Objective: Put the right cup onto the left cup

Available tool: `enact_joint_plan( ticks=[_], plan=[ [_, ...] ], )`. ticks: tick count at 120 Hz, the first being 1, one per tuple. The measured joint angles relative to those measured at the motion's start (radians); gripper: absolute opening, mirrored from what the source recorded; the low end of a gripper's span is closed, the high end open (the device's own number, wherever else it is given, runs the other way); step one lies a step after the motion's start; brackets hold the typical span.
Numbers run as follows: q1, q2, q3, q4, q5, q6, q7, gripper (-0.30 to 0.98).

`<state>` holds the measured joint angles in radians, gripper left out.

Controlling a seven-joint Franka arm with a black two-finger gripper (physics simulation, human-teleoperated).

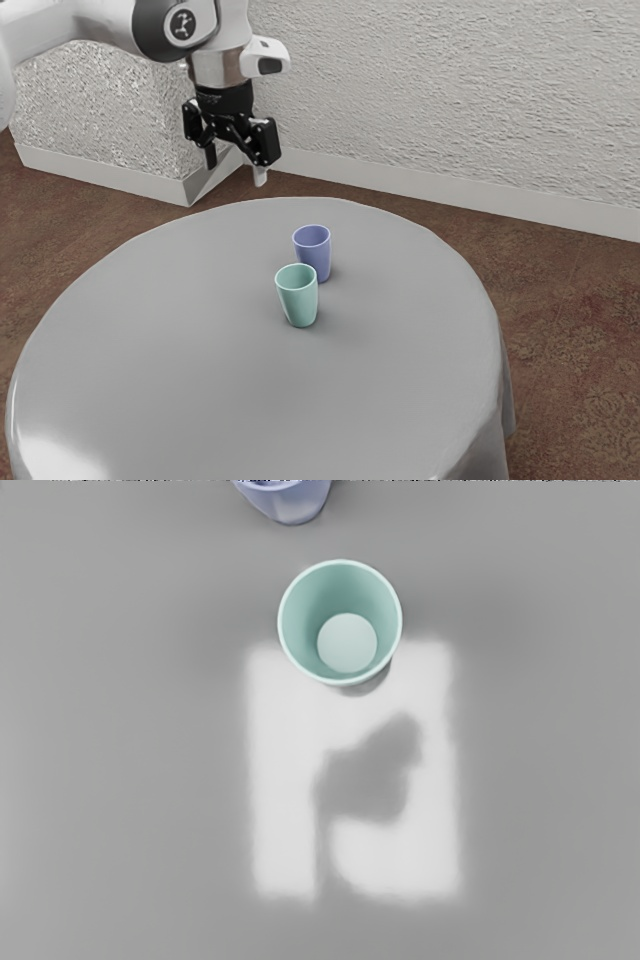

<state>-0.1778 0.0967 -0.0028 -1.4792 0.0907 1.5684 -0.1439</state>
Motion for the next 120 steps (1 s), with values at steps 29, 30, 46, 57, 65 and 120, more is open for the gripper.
enact_joint_plan(
  ticks=[29,30,46,57,65,120],
  plan=[
    [-0.003,0.005,0.0,0.0,-0.002,0.019,-0.005,0.69],
    [-0.003,0.005,0.0,0.0,-0.002,0.02,-0.005,0.69],
    [-0.003,0.01,0.0,-0.016,-0.012,0.036,-0.007,0.69],
    [-0.005,0.014,-0.001,-0.038,-0.022,0.057,-0.009,0.69],
    [-0.008,0.022,0.0,-0.048,-0.033,0.073,-0.01,0.69],
    [0.001,0.115,0.0,-0.084,-0.111,0.141,-0.037,0.62]
  ],
)
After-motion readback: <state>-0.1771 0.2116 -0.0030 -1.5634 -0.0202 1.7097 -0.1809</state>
